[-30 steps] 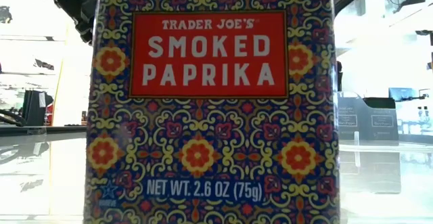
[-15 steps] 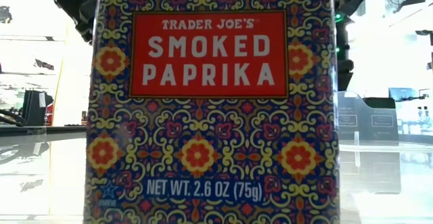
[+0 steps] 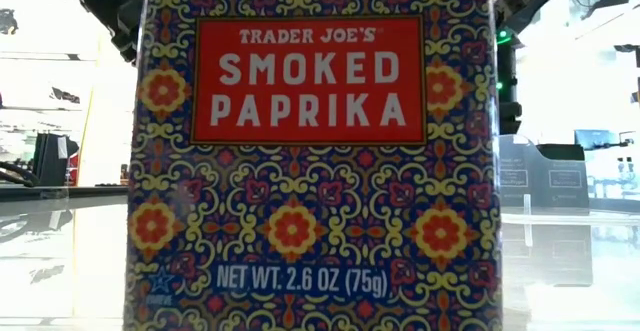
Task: Sort spices by type
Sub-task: Put the green spice bottle into the gray bin
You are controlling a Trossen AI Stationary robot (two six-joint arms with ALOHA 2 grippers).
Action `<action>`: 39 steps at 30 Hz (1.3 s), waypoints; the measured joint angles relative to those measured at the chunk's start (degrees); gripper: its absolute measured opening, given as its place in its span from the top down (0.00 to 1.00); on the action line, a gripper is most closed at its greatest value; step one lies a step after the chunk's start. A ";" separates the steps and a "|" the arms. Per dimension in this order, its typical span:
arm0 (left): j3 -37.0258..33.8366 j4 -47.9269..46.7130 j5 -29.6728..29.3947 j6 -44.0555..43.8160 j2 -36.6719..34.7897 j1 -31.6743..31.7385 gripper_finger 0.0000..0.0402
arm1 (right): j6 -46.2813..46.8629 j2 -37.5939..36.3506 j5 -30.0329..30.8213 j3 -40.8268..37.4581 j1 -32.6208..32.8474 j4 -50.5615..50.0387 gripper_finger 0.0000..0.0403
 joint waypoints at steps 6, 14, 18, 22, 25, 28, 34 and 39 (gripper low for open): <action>0.00 0.00 0.00 -1.40 0.00 0.00 0.11 | 3.41 0.04 0.00 -2.37 0.02 1.19 0.19; 0.00 -0.02 0.00 -1.88 0.01 0.00 0.11 | 5.91 0.07 0.00 -2.78 0.02 1.97 0.22; 0.00 0.00 0.00 -1.88 0.01 0.00 0.11 | 6.06 0.07 0.00 -2.78 0.02 2.70 0.29; 0.00 0.00 0.00 -1.88 0.00 0.00 0.11 | 6.57 0.07 -0.01 -2.78 0.02 2.63 0.39; 0.00 -0.01 0.00 -1.88 0.00 0.00 0.11 | 7.39 0.04 0.02 -2.76 0.02 2.44 0.45; 0.00 0.00 0.02 -1.88 0.02 0.00 0.11 | 7.51 0.04 0.02 -2.73 0.03 2.28 0.45; 0.00 0.00 0.02 -1.88 0.01 0.00 0.11 | 8.52 -1.24 0.04 -2.80 1.77 1.72 0.45; 0.00 0.00 0.02 -1.86 0.00 0.00 0.11 | 12.40 -6.72 0.17 0.92 5.66 -3.47 0.45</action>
